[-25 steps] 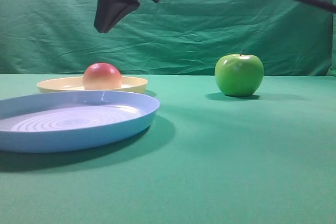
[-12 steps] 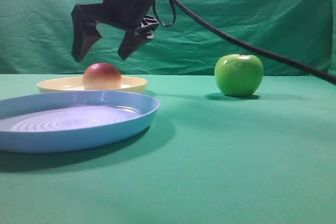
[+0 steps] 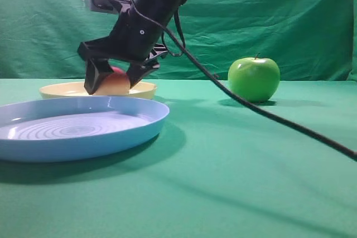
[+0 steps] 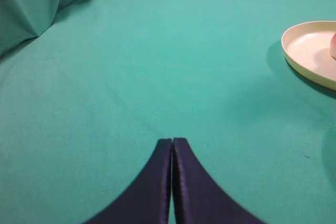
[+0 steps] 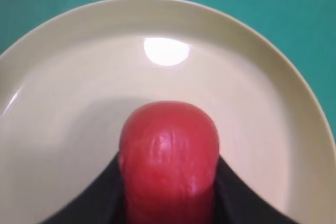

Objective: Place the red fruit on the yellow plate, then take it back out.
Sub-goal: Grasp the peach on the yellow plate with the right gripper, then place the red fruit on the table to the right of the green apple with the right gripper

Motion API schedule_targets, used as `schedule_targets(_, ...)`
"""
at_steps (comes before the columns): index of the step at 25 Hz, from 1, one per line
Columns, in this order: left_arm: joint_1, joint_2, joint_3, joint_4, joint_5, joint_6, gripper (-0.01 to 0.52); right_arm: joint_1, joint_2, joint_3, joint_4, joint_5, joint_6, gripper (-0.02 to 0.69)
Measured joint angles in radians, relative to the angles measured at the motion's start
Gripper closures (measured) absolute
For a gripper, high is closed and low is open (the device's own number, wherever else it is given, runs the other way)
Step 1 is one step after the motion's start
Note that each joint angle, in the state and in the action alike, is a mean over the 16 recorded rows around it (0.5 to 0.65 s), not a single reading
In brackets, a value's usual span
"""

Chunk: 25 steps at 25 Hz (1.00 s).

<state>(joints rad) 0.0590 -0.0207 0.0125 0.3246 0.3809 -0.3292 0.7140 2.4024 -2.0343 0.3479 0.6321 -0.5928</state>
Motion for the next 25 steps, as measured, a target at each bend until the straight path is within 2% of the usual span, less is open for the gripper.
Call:
schedule_targets(5,0.0,0.0,0.0,0.0,0.0,0.0,0.514,-0.009,-0.076,0.0,-0.021,0.095,0.026,0.436)
schedule_targets(8,0.0,0.0,0.0,0.0,0.0,0.0,0.514,-0.019,-0.144,0.0,-0.038,0.175,0.061,0.469)
schedule_targets(18,0.0,0.0,0.0,0.0,0.0,0.0,0.514,-0.081,-0.427,0.021,-0.084,0.461,0.218,0.48)
schedule_targets(25,0.0,0.0,0.0,0.0,0.0,0.0,0.514,-0.151,-0.661,0.188,-0.123,0.527,0.288,0.48)
